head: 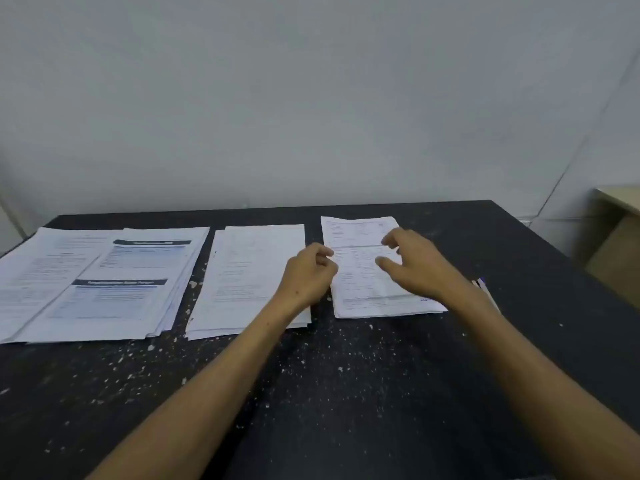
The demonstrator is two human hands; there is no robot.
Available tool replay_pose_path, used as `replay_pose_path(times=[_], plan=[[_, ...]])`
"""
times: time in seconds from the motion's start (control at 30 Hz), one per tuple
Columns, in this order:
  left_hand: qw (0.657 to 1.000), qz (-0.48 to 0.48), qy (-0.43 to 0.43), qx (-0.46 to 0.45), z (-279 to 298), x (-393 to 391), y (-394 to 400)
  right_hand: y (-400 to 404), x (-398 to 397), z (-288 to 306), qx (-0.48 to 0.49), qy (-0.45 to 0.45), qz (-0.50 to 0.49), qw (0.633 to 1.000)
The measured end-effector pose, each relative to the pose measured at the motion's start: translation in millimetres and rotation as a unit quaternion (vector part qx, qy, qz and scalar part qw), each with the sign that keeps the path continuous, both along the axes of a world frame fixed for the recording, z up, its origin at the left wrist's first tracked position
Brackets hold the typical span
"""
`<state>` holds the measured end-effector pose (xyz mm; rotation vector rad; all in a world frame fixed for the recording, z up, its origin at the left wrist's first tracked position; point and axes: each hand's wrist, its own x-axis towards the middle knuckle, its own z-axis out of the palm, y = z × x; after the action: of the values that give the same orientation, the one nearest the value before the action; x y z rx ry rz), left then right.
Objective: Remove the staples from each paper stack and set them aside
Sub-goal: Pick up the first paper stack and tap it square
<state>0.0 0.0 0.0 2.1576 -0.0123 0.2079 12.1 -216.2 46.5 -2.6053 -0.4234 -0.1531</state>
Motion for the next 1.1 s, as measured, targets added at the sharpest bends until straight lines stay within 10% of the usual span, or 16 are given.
replay_pose_path(times=[0.47, 0.77, 1.1], plan=[[0.973, -0.023, -0.09, 0.212, -49.9, 0.8, -15.5, -8.1, 34.7, -34.3, -0.103, 0.155, -0.166, 0.968], [0.97, -0.023, -0.1, 0.218, -51.4, 3.6, -15.1, -28.6, 57.6, -22.7, 0.252, 0.19, -0.189, 0.93], [0.979, -0.022, -0.098, 0.178, -51.9, 2.9, -14.9, -32.6, 41.1, -15.2, 0.375, 0.166, -0.062, 0.91]])
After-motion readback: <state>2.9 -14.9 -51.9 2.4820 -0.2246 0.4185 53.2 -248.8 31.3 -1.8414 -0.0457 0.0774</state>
